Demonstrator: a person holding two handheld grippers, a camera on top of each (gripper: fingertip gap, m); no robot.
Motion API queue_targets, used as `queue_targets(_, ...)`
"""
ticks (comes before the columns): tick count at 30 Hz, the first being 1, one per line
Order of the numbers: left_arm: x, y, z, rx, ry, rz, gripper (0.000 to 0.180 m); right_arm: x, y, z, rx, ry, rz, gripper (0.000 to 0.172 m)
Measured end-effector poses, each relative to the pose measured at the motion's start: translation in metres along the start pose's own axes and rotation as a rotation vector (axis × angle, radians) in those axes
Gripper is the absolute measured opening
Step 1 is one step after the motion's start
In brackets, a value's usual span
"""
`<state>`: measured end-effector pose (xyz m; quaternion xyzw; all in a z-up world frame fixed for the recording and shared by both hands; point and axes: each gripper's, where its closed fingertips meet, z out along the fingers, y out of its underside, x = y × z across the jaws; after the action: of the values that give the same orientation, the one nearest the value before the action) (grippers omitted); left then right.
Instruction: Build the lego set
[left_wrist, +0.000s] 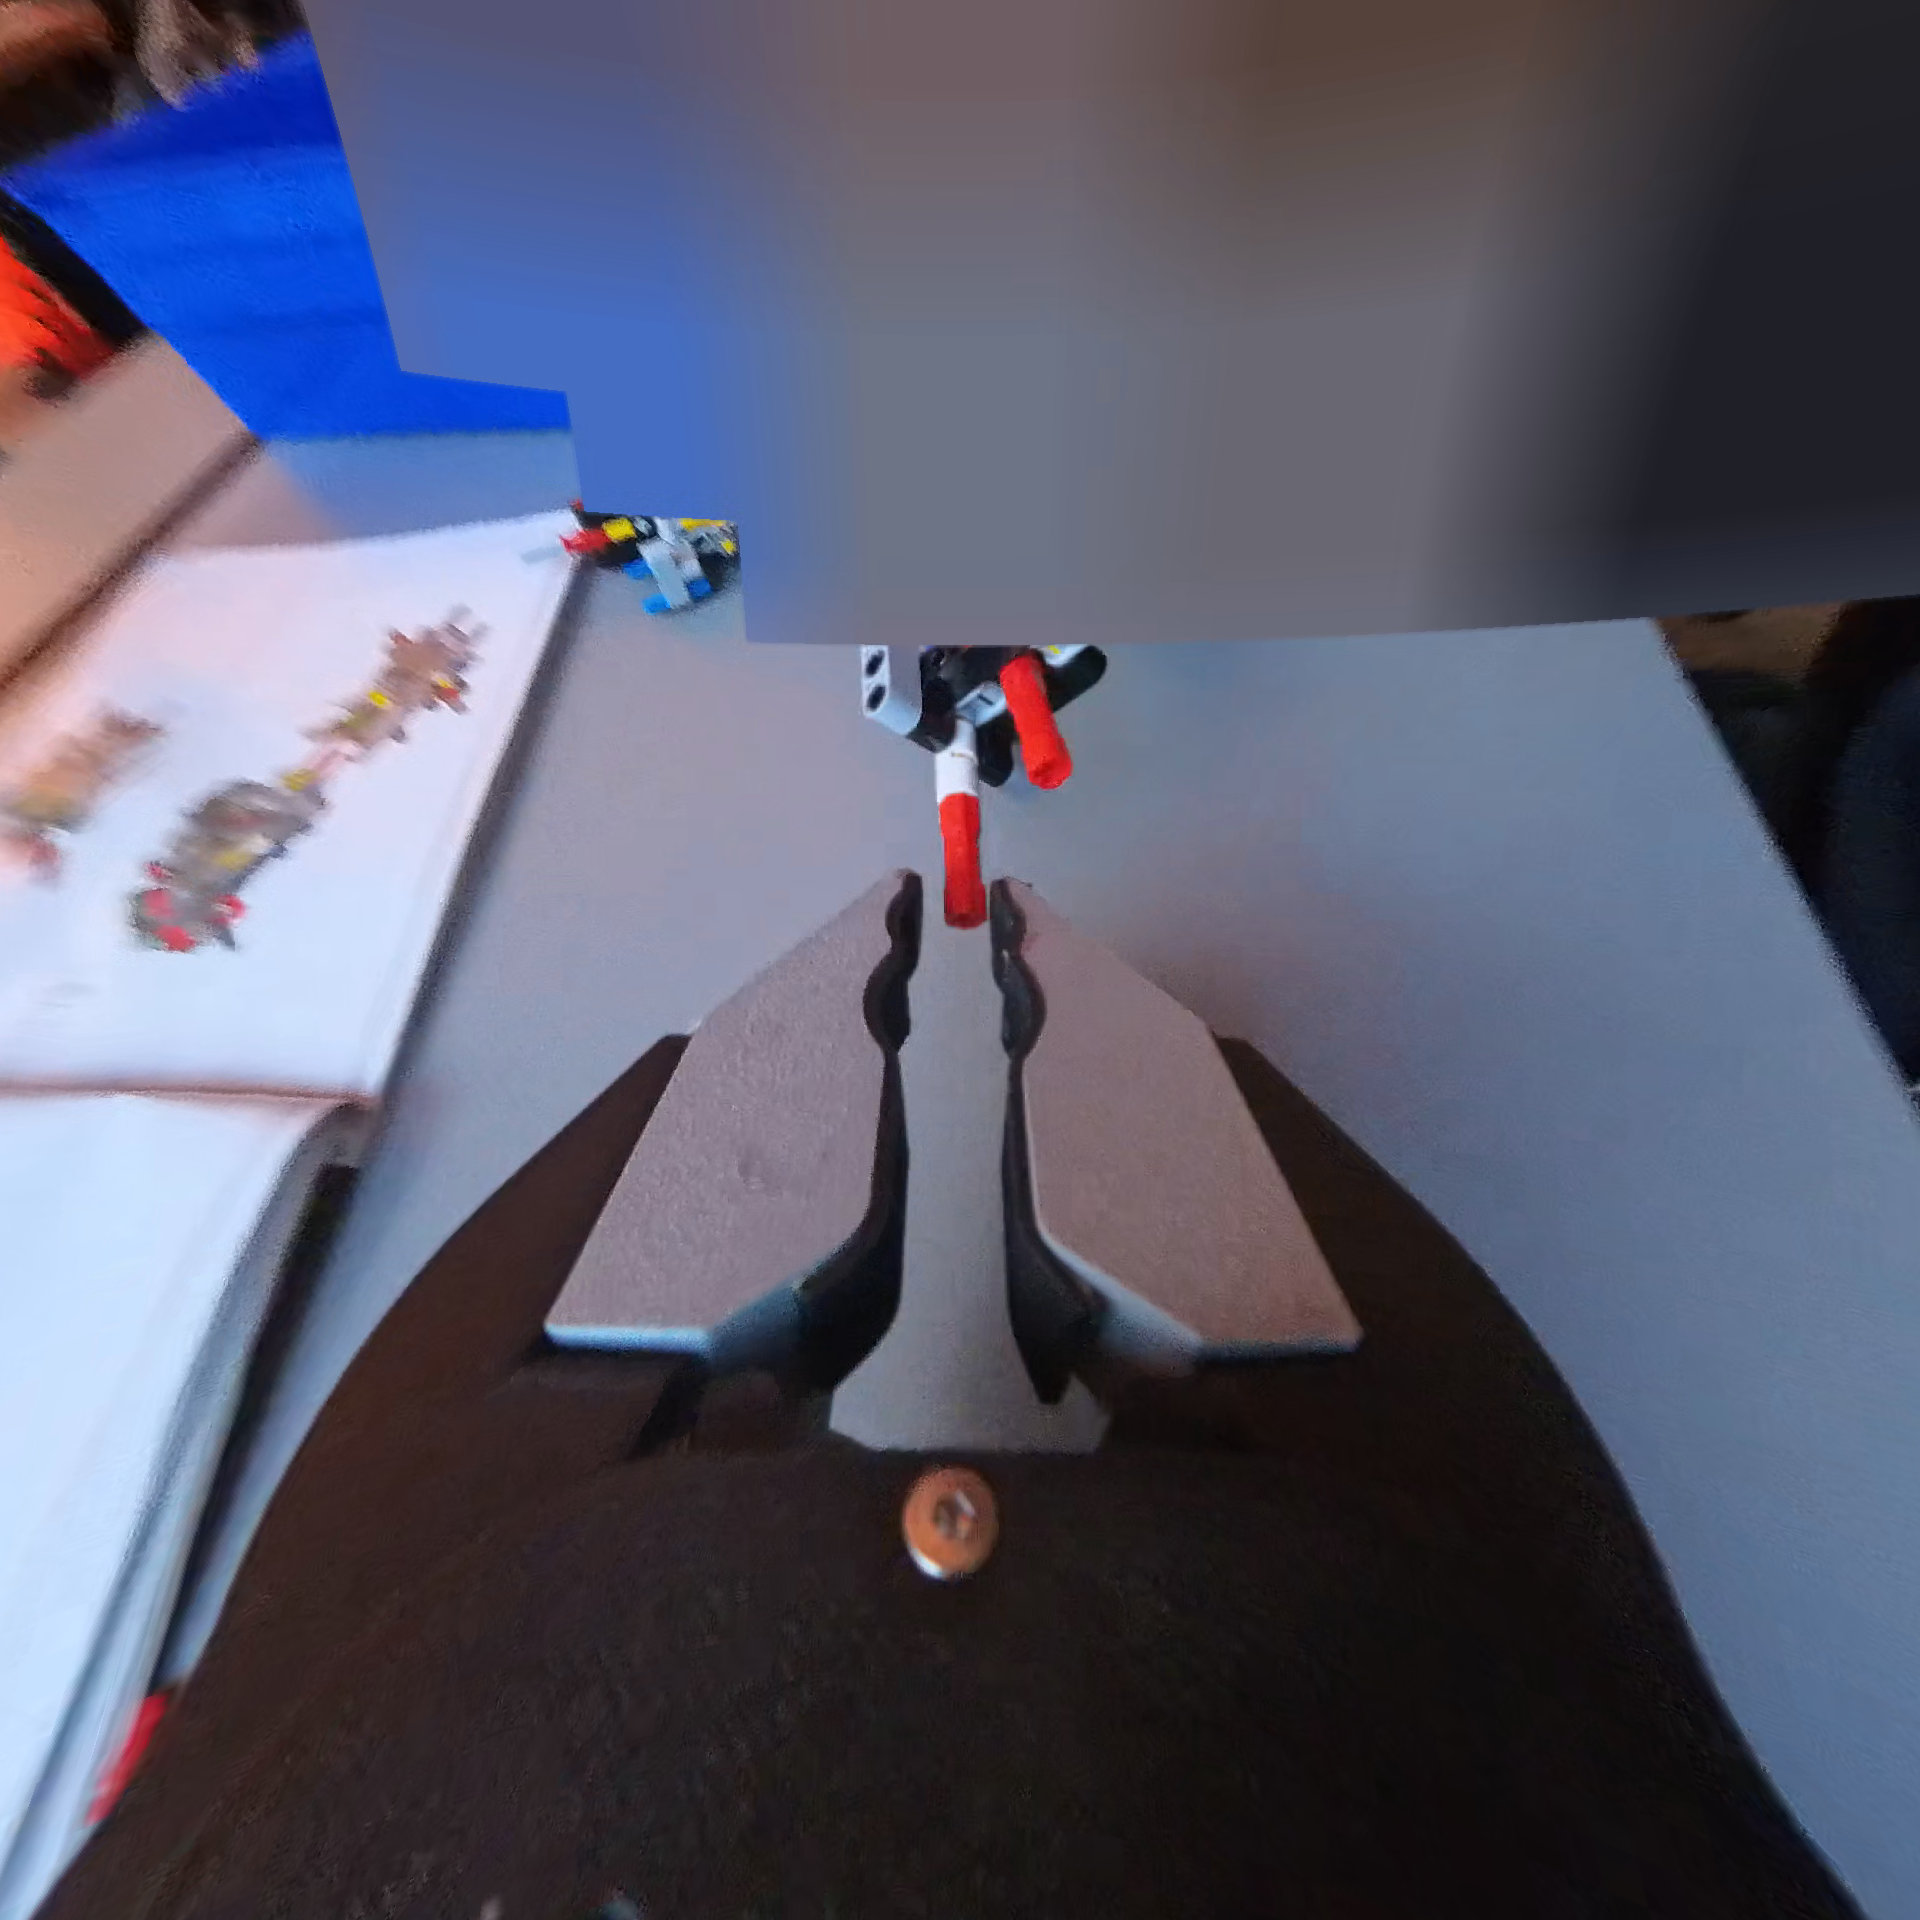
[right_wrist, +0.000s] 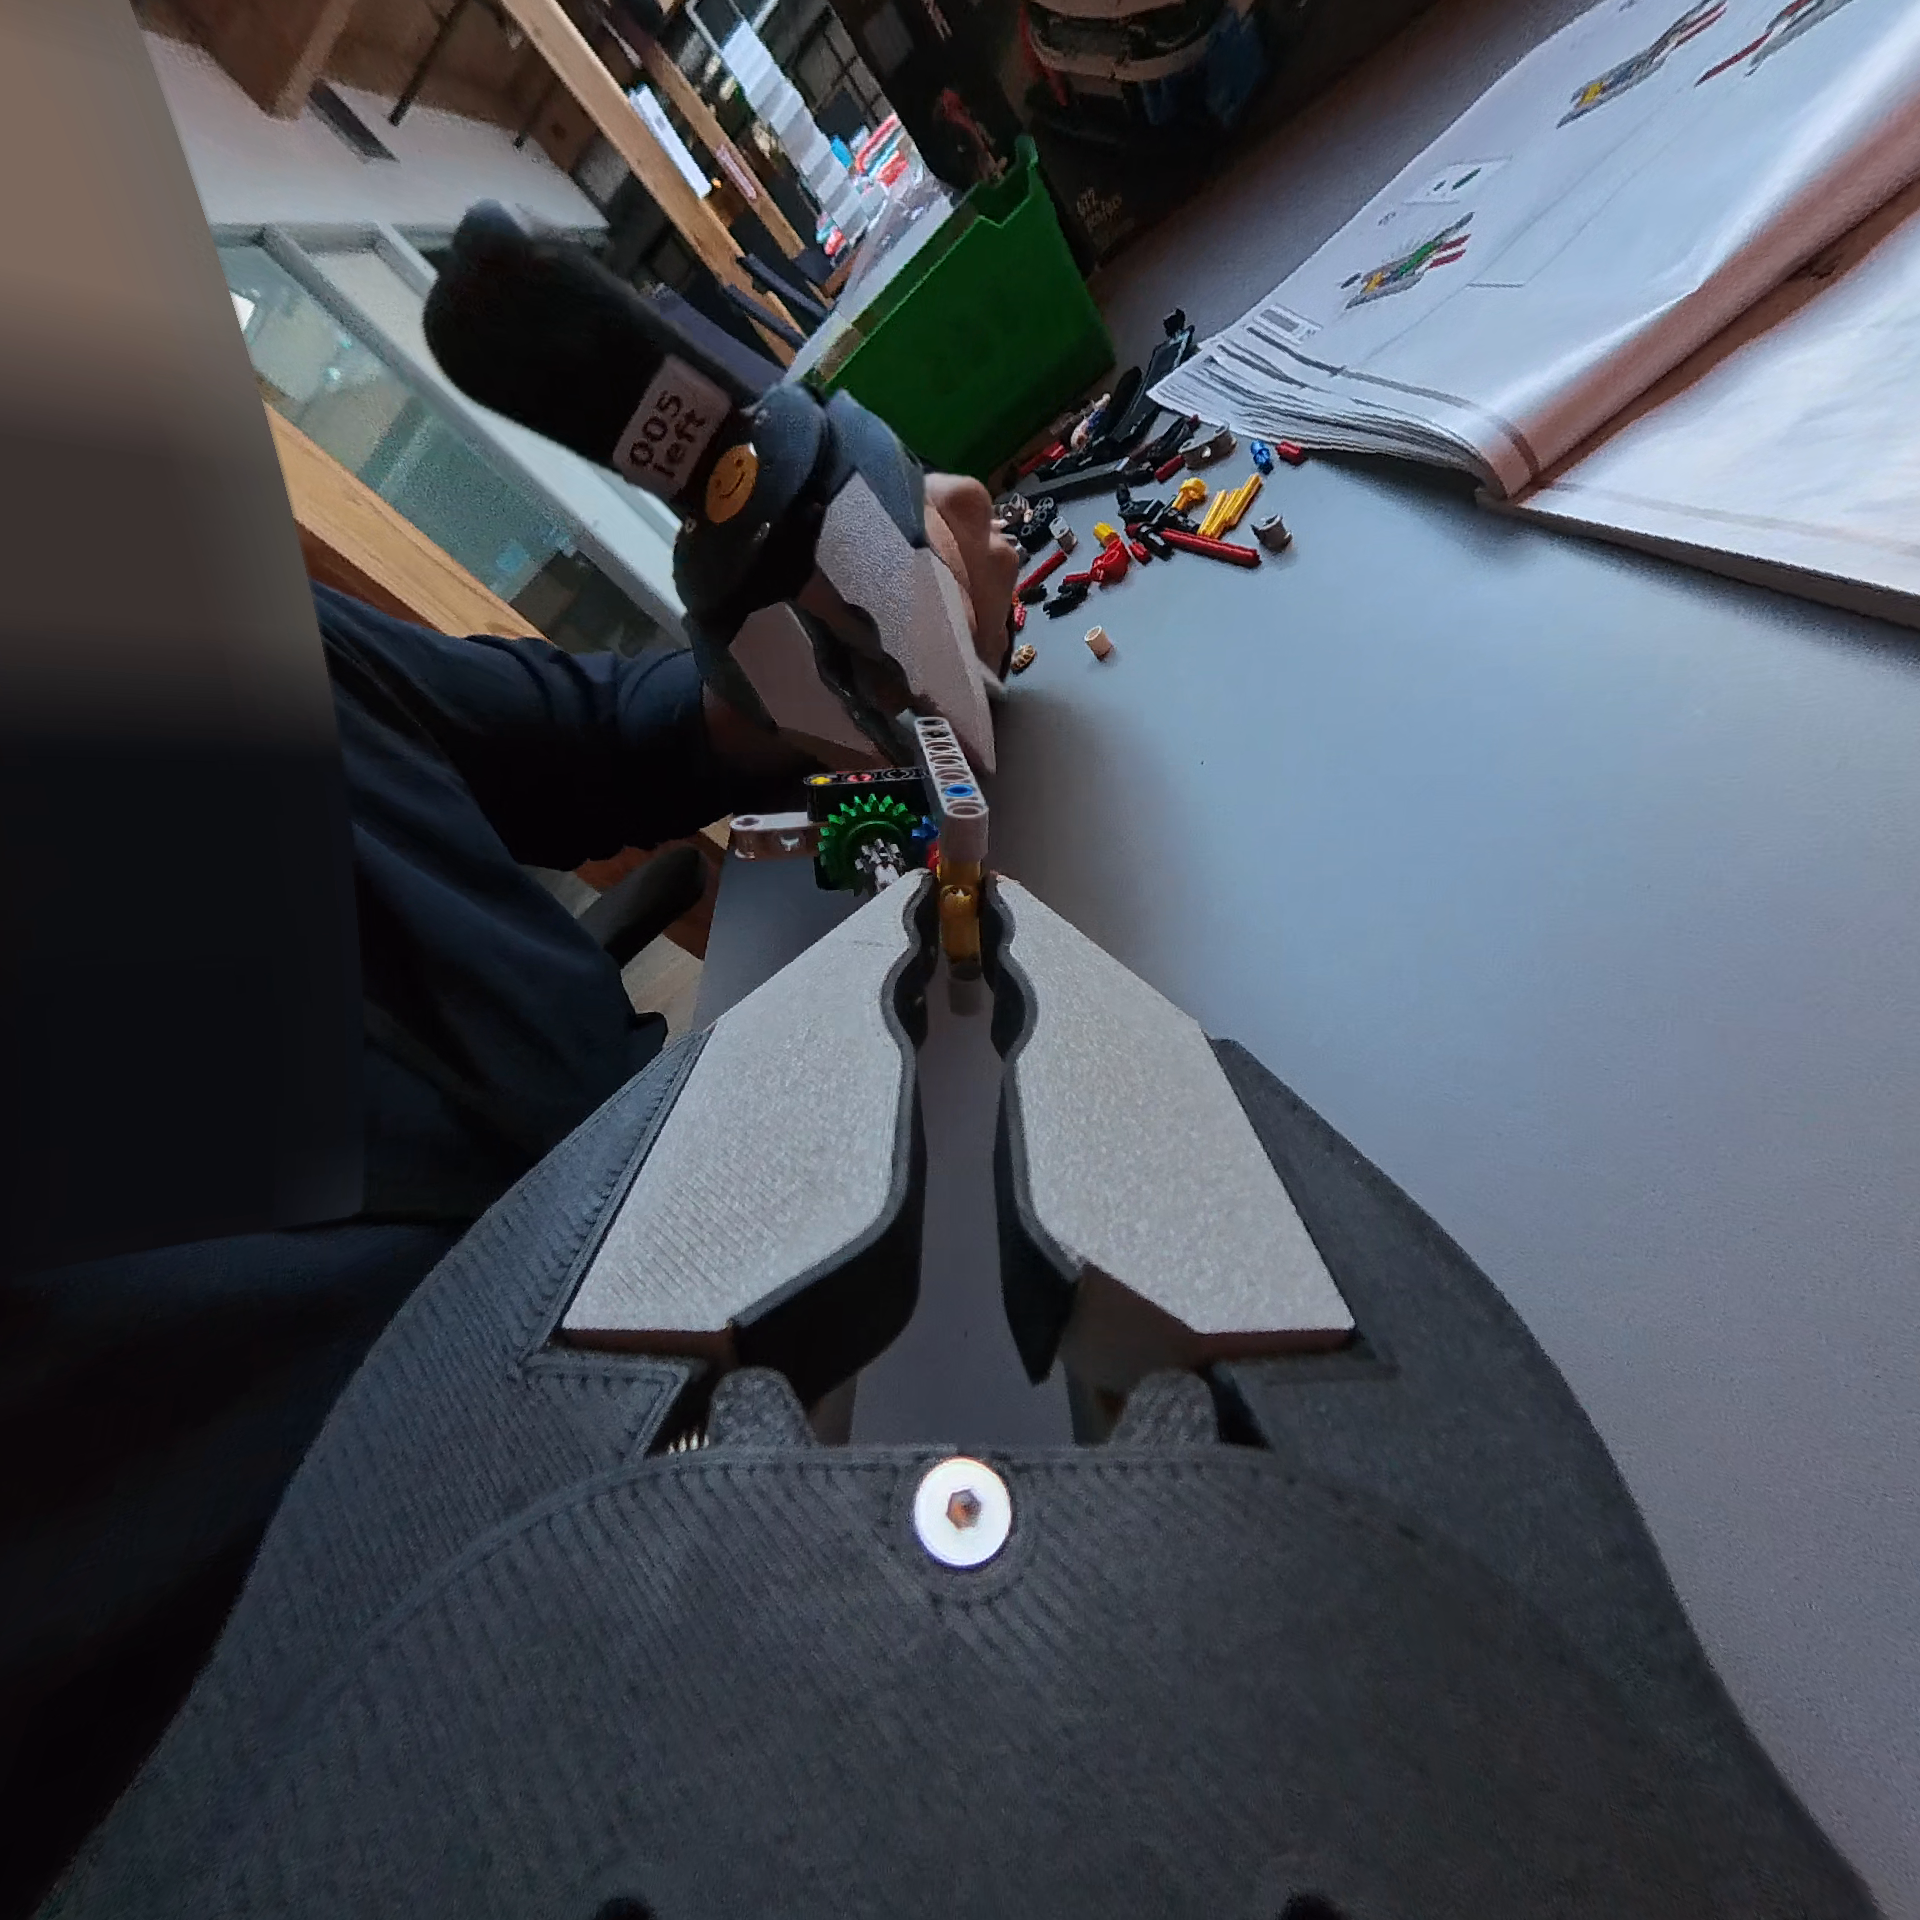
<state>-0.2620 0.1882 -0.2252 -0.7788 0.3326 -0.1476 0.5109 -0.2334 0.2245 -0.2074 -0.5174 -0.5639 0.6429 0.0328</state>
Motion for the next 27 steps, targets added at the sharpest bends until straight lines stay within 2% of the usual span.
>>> queue_targets(12, 0.012, -0.012, -0.002, 0.09, 0.355, -0.568, 0.006, 0.001, 0.0, 0.006, -0.007, 0.031, -0.048, 0.004)
queue_targets(14, 0.012, -0.012, -0.001, 0.087, 0.356, -0.573, 0.0, 0.003, 0.001, 0.006, -0.01, 0.044, -0.04, 0.004)
queue_targets(20, 0.023, -0.003, 0.008, -0.012, 0.374, -0.566, 0.0, 0.006, 0.001, 0.008, -0.016, 0.068, -0.036, 0.004)
queue_targets(24, 0.014, -0.005, 0.006, 0.02, 0.336, -0.574, 0.001, 0.007, 0.0, 0.007, -0.007, 0.07, -0.032, 0.004)
queue_targets(27, 0.004, 0.003, 0.005, -0.008, 0.28, -0.589, 0.022, 0.007, -0.002, 0.006, 0.012, 0.063, -0.019, 0.004)
